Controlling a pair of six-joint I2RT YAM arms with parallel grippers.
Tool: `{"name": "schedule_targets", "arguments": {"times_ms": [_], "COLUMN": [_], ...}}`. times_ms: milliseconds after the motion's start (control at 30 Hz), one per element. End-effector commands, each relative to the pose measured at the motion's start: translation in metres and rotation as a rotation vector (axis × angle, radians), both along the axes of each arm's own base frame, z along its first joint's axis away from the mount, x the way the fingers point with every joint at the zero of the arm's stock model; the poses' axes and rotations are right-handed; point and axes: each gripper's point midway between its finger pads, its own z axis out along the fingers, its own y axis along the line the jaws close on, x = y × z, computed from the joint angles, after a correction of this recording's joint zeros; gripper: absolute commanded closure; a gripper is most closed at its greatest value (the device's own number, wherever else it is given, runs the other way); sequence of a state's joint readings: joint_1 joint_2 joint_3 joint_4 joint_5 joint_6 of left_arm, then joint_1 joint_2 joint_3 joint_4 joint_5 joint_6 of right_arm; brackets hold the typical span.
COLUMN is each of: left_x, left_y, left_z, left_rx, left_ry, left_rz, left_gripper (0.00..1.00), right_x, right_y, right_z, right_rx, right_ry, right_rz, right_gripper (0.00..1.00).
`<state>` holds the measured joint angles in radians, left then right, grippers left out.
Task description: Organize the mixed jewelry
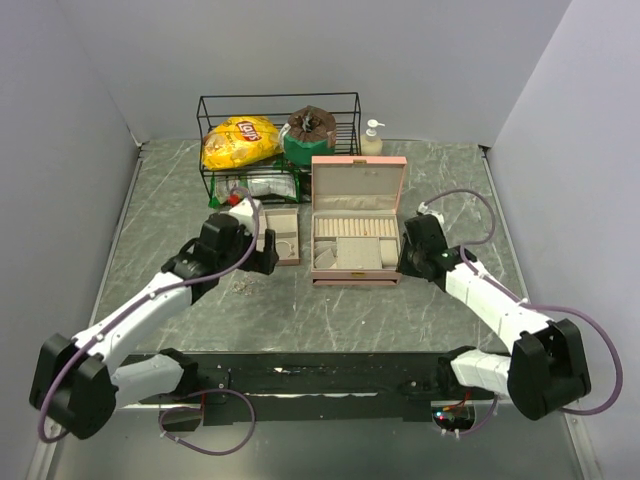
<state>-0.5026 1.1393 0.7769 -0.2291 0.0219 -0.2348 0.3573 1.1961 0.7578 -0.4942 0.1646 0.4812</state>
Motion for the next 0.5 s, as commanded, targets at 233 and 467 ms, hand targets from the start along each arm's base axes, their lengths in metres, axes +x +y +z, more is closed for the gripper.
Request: {"name": "schedule_targets", "arguments": {"times_ms": [233,467], "left_x": [-0.017,-0.018], "left_y": [0.018,0.023], "left_z": [0.045,0.043], "left_rx": [-0.1,-0.059], "left_ry": [-0.12,-0.113], "left_rz": [0.088,0.101], "left_gripper": [0.04,0.04], "right_x": [0.009,0.026], "right_y": [-0.008,-0.002], "right_z": [0.015,-0.004], "right_rx": [-0.036,-0.032], "right_ry": [-0.088,-0.045], "right_rz": [0.025,0.011], "right_gripper": [0.56,0.56]}}
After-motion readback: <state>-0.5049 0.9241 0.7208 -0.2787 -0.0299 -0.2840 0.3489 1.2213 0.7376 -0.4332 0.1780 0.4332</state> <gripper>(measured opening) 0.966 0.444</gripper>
